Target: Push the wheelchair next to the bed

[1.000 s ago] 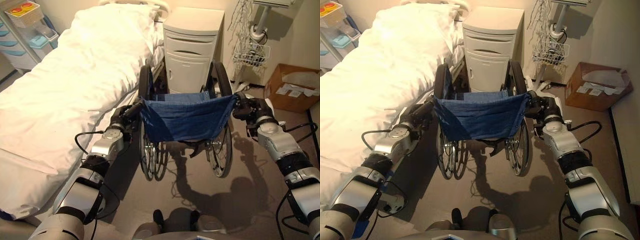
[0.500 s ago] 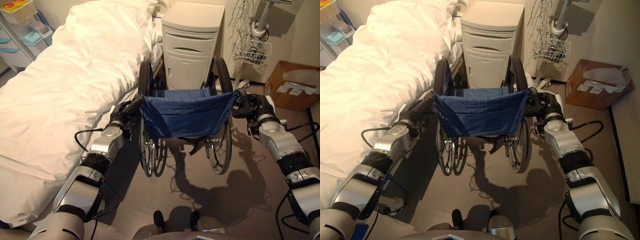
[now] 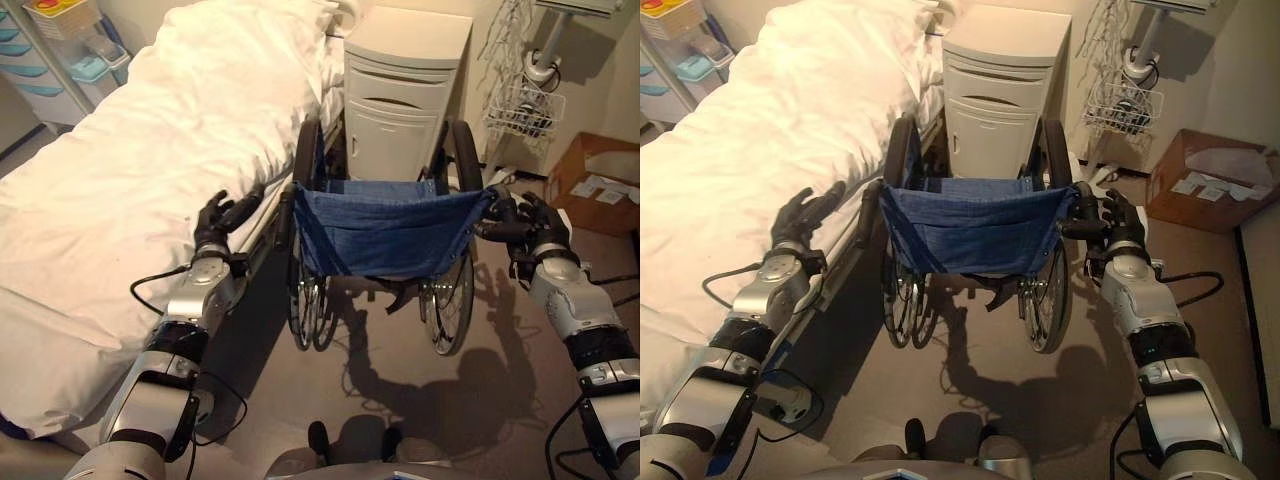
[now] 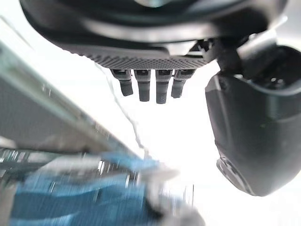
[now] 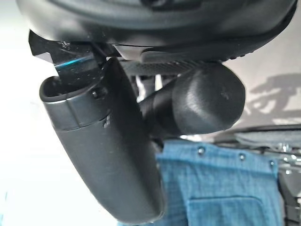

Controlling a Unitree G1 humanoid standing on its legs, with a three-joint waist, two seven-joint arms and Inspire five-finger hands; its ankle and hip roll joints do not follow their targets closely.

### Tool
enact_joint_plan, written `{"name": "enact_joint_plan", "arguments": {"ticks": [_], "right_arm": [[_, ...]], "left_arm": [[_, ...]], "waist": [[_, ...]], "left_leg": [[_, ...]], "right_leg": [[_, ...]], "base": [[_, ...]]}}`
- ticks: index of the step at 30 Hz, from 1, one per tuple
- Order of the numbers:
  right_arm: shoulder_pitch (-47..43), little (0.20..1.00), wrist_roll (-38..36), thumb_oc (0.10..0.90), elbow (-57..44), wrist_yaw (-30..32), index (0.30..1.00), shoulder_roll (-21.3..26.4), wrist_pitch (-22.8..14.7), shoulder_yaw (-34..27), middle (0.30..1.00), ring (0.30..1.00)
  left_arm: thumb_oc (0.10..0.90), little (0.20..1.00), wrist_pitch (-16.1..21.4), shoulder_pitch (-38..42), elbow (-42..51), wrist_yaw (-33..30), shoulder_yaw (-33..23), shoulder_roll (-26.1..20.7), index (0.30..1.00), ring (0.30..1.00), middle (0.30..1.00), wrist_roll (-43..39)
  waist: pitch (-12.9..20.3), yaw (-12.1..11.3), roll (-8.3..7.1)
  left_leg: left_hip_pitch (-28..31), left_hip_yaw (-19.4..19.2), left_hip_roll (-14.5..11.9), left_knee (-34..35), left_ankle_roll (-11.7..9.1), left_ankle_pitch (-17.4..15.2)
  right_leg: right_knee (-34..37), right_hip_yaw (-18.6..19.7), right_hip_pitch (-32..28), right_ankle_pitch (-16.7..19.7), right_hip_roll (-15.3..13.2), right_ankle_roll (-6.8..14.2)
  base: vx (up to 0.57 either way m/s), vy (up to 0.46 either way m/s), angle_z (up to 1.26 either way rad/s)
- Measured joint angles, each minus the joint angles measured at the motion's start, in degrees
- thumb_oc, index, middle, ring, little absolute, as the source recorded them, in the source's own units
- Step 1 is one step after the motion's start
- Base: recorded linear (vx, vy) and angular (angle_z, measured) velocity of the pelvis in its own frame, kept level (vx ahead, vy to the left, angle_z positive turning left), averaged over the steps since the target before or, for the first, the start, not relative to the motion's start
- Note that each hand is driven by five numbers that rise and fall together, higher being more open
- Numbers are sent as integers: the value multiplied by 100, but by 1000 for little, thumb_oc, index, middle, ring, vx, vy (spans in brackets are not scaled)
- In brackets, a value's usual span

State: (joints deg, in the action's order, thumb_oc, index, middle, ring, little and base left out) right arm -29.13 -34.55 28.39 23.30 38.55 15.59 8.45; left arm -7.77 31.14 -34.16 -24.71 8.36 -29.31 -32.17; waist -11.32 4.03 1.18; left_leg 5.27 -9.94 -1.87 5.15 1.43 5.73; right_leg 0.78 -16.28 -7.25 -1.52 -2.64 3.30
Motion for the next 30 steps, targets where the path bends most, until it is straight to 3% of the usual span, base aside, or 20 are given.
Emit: {"name": "enact_joint_plan", "arguments": {"ticks": [6, 11, 13, 16, 22, 25, 27, 30], "right_arm": [[318, 900, -343, 800, 20, 605, 900, -107, -480, -427, 900, 900], [753, 900, -927, 800, -425, 828, 900, -653, -1462, -1059, 900, 900], [1166, 900, -1138, 800, -877, 677, 900, -837, -2091, -1269, 900, 900], [1315, 900, -1381, 800, -1015, 400, 900, -859, -2672, -1356, 900, 900], [1360, 900, -2116, 800, -1190, 204, 900, -967, -3503, -1914, 900, 900], [1408, 900, -2935, 800, -1235, 165, 900, -1157, -3977, -2380, 900, 900], [1413, 900, -4005, 800, -1227, 15, 900, -1362, -4324, -2718, 900, 900], [1434, 900, -4970, 800, -918, -185, 900, -1489, -4553, -2887, 900, 900]], "left_arm": [[800, 900, 296, -393, 32, -272, -242, -180, 900, 900, 900, 12], [800, 900, 681, -1100, 268, -500, -589, -104, 900, 900, 900, 11], [800, 900, 773, -1442, 349, -537, -777, 120, 900, 900, 900, 45], [800, 900, 773, -1732, 345, -468, -776, 247, 900, 900, 900, 49], [800, 900, 990, -2090, 28, 86, -776, 421, 900, 900, 900, 53], [800, 900, 1129, -2389, -139, 518, -772, 501, 900, 900, 900, 53], [800, 900, 1201, -2461, -513, 726, -765, 621, 900, 900, 900, 47], [800, 900, 1202, -2511, -889, 847, -754, 748, 900, 900, 900, 45]], "waist": [[-24, -208, -68], [-76, -236, -154], [-80, -225, -159], [-81, -200, -158], [-83, -194, -151], [-83, -190, -144], [-85, -182, -119], [-84, -178, -83]], "left_leg": [[-28, 23, 13, 1, 0, 0], [-61, 35, 19, 2, 0, 0], [-57, 34, 34, 2, 1, -1], [-61, 30, 50, 23, 2, -3], [-52, 2, 87, 42, 5, -6], [-45, -20, 92, 42, 11, -12], [-33, -45, 90, 42, 18, -18], [6, -122, 85, 43, 8, -47]], "right_leg": [[14, -10, -2, -2, -5, 4], [46, -1, -2, -3, -3, 5], [100, 2, -22, 11, -9, 24], [131, 3, -31, 20, -20, 37], [141, 11, -38, 23, -35, 46], [141, 29, -35, 26, -45, 52], [139, 53, -35, 32, -51, 60], [128, 138, -35, 40, -58, 70]], "base": [[11, -7, 5], [4, 0, 1], [0, 0, 0], [0, 0, 0], [0, 0, 0], [2, 5, -1], [9, 18, -6], [18, 12, -12]]}}
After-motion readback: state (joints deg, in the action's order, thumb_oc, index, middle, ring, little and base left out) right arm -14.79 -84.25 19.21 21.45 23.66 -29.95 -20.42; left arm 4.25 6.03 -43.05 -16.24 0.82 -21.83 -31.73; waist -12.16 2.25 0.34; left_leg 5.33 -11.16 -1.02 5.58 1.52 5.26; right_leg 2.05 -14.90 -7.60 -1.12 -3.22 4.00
